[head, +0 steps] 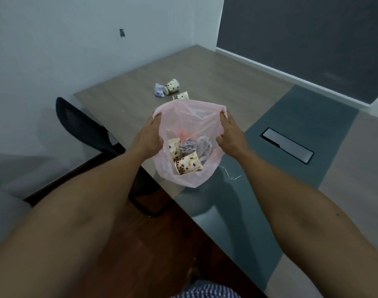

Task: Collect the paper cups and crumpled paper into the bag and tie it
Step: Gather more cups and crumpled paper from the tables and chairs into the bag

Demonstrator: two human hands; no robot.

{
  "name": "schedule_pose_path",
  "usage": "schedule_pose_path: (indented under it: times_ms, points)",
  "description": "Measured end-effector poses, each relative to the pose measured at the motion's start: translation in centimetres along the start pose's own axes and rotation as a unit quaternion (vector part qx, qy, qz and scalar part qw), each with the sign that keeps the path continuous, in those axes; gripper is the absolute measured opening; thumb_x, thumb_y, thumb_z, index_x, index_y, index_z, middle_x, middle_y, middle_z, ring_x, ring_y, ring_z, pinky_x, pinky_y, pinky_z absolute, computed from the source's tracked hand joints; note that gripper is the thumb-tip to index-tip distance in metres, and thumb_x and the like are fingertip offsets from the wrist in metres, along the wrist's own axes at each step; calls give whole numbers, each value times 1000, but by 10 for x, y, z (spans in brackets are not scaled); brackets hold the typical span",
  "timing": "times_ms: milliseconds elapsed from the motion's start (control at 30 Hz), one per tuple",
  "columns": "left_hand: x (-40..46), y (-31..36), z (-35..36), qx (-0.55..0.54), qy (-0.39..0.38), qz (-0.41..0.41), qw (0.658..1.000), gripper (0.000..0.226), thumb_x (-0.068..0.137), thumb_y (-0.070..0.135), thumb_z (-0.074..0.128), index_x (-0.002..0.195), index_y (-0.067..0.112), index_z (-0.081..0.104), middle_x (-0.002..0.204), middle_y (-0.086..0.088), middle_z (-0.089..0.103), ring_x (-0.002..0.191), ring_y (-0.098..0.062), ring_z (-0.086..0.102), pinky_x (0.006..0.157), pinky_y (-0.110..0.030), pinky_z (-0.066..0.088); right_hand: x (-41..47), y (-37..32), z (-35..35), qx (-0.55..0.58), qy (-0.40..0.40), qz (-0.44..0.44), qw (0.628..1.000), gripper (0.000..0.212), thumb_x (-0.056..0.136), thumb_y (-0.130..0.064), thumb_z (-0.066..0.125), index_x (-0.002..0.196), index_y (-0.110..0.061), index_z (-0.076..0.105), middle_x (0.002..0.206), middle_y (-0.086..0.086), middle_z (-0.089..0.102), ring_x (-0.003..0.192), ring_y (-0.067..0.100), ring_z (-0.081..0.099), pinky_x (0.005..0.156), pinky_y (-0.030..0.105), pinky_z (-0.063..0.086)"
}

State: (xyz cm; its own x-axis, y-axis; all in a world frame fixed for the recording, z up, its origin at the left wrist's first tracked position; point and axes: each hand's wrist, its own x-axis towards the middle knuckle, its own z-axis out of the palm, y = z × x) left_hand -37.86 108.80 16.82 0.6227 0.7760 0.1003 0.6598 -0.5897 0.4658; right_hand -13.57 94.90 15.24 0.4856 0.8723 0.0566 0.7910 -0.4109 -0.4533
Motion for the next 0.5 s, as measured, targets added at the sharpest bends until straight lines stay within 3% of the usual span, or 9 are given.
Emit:
schedule_pose_path:
  times_ms: [333, 500]
  points:
    - [142, -17, 31, -37, -44, 55, 997, 85, 86, 2, 54, 159, 28, 18, 162, -4, 26, 136, -34, 46, 100, -48, 46, 87, 29, -4, 22, 35, 64, 997, 93, 89, 1, 57, 163, -22, 6, 171, -7, 0, 136, 30, 46, 98, 39, 47]
    - [215, -12, 55, -47, -93, 129, 986, 89, 84, 0, 54, 160, 29, 16, 166, -3, 21, 136, -35, 46, 102, -51, 47, 106, 41, -12, 35, 81, 123, 989, 91, 90, -2, 59, 163, -23, 9, 171, -2, 3, 144, 31, 37, 108, 49, 45]
